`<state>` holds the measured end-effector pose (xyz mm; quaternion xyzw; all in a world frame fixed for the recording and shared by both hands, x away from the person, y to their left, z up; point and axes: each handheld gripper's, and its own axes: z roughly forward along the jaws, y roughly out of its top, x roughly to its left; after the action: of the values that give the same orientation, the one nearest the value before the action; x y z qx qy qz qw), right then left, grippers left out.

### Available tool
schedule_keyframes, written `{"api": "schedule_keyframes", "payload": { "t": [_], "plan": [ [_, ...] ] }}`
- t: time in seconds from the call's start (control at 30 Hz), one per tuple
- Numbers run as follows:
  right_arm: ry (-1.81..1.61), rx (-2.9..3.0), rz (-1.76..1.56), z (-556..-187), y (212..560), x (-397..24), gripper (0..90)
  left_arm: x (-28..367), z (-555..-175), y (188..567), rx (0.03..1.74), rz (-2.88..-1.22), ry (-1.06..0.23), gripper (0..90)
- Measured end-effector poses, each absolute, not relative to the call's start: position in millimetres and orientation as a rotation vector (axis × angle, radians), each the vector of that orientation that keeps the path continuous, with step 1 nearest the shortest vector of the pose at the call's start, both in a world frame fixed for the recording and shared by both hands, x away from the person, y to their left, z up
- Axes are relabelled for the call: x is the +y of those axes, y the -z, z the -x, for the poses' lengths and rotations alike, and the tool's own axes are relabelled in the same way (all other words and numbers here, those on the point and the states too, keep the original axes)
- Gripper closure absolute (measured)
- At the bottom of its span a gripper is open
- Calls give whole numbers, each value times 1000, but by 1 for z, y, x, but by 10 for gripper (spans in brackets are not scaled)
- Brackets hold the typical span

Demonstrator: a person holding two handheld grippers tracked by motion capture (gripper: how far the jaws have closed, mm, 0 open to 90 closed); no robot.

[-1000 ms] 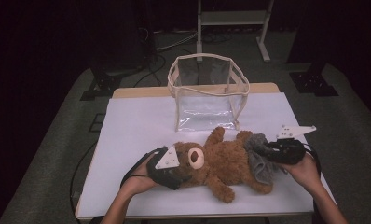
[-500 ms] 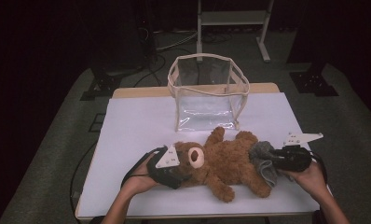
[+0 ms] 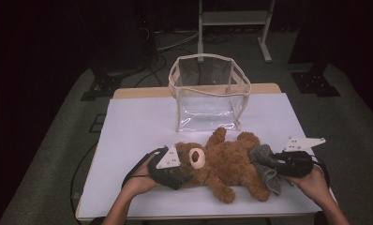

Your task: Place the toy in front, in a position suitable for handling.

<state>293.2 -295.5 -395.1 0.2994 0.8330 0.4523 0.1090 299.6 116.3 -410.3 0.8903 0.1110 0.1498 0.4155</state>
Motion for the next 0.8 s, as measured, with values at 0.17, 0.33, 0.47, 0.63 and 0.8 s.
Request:
{"api": "schedule_keyframes", "payload": {
  "t": [0.17,0.33,0.47,0.63,0.8],
  "plan": [
    [-1397,2445,-763,-292,374,-274,680,116,-300,410,284,-2237,-380,201],
    [-1386,2470,-652,-293,373,-243,676,117,-300,409,292,-2237,-390,196],
    [-1456,2420,-722,-295,387,-253,677,121,-302,403,279,-2240,-399,180],
    [-1485,2392,-744,-291,393,-258,677,125,-300,396,285,-2230,-397,182],
    [-1514,2370,-765,-289,399,-258,677,141,-302,390,326,-2193,-386,214]
  ]
}}
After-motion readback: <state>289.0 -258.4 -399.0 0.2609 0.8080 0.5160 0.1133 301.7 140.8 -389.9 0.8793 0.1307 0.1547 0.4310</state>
